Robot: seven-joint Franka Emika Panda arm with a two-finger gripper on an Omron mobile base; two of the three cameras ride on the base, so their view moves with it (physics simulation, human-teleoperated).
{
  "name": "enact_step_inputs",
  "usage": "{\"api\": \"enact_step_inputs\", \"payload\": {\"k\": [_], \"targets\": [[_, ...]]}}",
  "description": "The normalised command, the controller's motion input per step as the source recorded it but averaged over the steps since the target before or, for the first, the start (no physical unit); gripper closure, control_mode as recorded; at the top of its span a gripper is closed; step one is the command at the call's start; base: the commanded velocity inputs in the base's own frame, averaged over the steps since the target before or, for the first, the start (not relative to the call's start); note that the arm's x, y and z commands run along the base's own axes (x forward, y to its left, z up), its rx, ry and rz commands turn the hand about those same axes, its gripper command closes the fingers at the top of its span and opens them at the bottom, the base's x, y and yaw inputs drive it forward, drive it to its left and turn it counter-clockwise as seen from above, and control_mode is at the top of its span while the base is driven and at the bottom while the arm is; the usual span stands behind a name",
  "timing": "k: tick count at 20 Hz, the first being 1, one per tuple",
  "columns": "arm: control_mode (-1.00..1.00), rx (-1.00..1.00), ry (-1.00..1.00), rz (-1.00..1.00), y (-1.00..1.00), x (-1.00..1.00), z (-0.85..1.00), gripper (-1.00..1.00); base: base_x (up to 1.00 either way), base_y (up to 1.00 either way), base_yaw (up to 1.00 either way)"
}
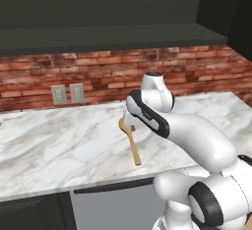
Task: Organize the utensils by type. Pick up the wooden spoons from the counter and place them in the open cabinet. Then pick up the metallic utensils from the counter and place them in the open drawer.
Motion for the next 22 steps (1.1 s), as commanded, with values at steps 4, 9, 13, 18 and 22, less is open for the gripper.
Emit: {"api": "enact_step_inputs", "payload": {"k": [4,9,13,18,22], "targets": [[-1.0,0.0,0.0,-0.12,0.0,0.29,-0.32,-1.0,0.0,0.0,0.0],[-1.0,0.0,0.0,-0.08,0.02,0.32,-0.31,-1.0,0.0,0.0,0.0],[-1.0,-0.06,0.0,0.0,0.1,0.27,-0.3,-1.0,0.0,0.0,0.0],[-1.0,-0.08,0.05,0.0,0.07,0.2,-0.31,-1.0,0.0,0.0,0.0],[-1.0,-0.02,0.13,0.0,0.04,0.22,-0.32,-1.0,0.0,0.0,0.0]]}}
